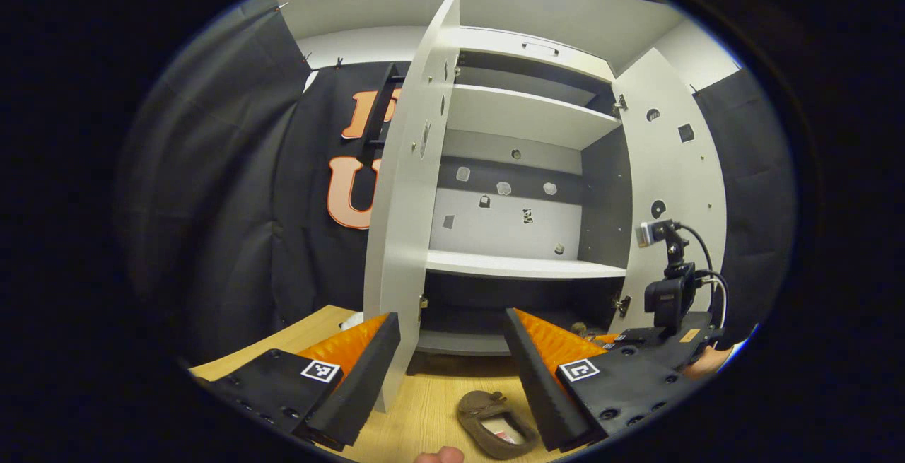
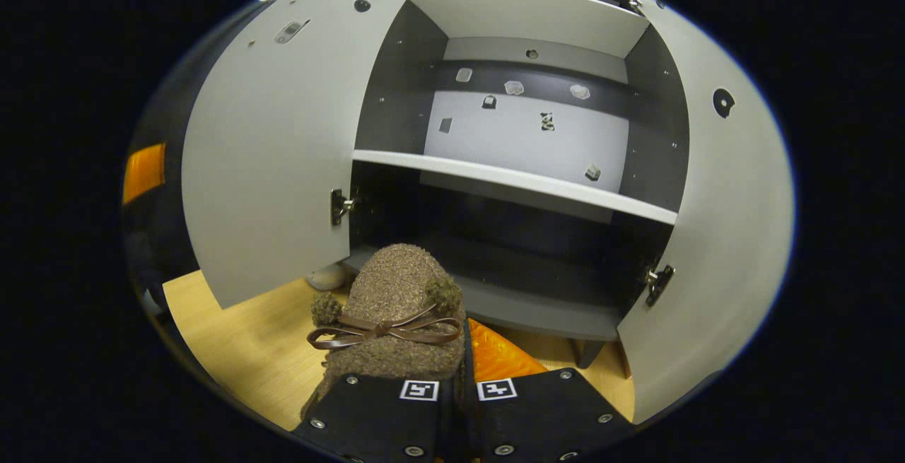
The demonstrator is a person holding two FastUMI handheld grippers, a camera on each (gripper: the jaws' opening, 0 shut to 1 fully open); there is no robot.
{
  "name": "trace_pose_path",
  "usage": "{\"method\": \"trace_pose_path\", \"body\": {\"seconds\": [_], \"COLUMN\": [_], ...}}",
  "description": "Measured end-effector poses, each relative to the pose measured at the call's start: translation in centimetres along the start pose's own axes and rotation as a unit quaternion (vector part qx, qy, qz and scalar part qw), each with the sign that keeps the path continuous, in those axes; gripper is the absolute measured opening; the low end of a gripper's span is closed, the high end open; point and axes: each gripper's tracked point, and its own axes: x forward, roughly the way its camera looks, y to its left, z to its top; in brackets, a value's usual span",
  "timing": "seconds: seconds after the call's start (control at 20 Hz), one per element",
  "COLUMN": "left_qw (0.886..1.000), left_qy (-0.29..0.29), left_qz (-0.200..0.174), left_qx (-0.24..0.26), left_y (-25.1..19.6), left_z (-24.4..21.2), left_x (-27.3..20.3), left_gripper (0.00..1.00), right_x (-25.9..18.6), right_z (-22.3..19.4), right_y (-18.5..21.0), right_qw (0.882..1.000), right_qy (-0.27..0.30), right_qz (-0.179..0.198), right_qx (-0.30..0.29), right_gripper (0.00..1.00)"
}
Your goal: Grab one shoe with the right hand and put it into the shoe cabinet, grab the other shoe with the left hand and put it into the shoe cabinet; then close the right door with the right hand and the left door with the left hand.
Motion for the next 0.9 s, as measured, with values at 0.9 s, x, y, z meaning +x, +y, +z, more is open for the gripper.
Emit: {"method": "trace_pose_path", "body": {"seconds": [0.9], "left_qw": [0.996], "left_qy": [0.027], "left_qz": [-0.084], "left_qx": [-0.022], "left_y": [-3.4], "left_z": [-3.3], "left_x": [3.9], "left_gripper": [0.97], "right_x": [4.0], "right_z": [15.2], "right_y": [-8.8], "right_qw": [0.990], "right_qy": [-0.021], "right_qz": [-0.133], "right_qx": [-0.031], "right_gripper": [0.06]}}
